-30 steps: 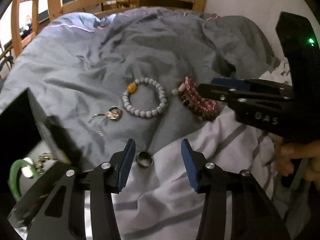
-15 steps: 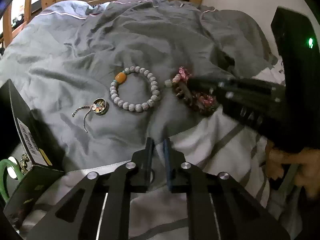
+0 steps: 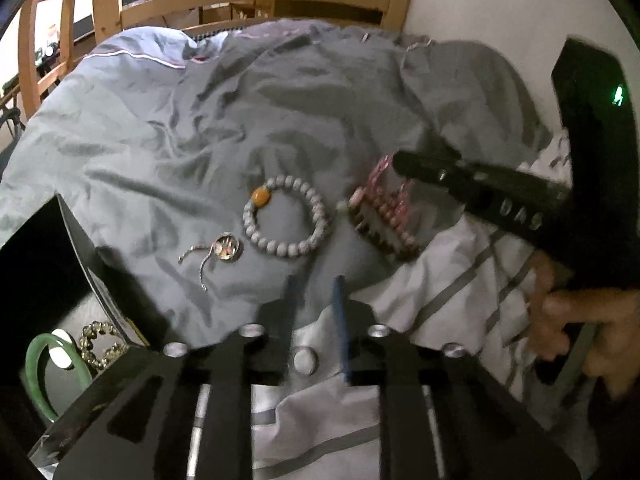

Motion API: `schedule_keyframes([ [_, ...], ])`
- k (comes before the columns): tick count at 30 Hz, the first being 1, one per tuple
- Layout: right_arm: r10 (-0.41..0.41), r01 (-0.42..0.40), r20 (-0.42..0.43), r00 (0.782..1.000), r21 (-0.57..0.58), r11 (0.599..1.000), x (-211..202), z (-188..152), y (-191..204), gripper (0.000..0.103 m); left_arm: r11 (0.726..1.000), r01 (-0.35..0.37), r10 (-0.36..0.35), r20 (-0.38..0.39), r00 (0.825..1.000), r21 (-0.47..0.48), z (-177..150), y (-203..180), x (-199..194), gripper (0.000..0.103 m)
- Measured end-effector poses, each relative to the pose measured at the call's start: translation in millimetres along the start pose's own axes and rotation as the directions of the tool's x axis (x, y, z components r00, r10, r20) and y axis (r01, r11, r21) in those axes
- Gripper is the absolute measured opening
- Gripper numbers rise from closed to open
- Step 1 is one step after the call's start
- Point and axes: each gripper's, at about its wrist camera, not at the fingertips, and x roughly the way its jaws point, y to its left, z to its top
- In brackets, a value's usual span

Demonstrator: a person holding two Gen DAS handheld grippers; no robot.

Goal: Organize jewelry
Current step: 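Close the left tool on the silver ring, then carry the ring over the black box with the left tool while the right tool carries the pink bracelet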

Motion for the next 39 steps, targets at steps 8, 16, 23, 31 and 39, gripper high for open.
schedule_keyframes([
  [8, 0.0, 0.0, -0.001, 1.0, -0.001, 1.0, -0.7, 0.4, 0.8, 0.009, 0.999, -0.052, 0.053, -0.069, 0.996, 0.017, -10.5, 0.6, 17.7, 0.024],
  [16, 0.004, -0.004, 0.0, 1.0, 0.009, 1.0, -0.7, 0.2, 0.3, 0.009, 0.997, -0.069, 0.072, -0.079, 0.994, 0.044, -21.4, -8.5, 19.6, 0.058],
  [23, 0.008, -0.008, 0.001, 1.0, 0.015, 1.0, -0.6, 0.2, -0.5, 0.009, 0.999, -0.047, 0.046, -0.121, 0.992, -0.013, -21.5, 4.6, 20.2, 0.038],
  [31, 0.01, -0.01, 0.003, 1.0, 0.023, 1.0, -0.7, -0.1, -2.2, 0.009, 0.999, -0.02, 0.013, -0.149, 0.989, -0.049, -27.3, 8.0, 13.1, 0.019],
  [39, 0.021, -0.021, 0.019, 1.0, 0.02, 1.0, -3.8, 0.5, -0.4, 0.009, 0.997, -0.008, 0.001, -0.088, 0.996, -0.078, -18.3, 13.2, 1.8, 0.019],
])
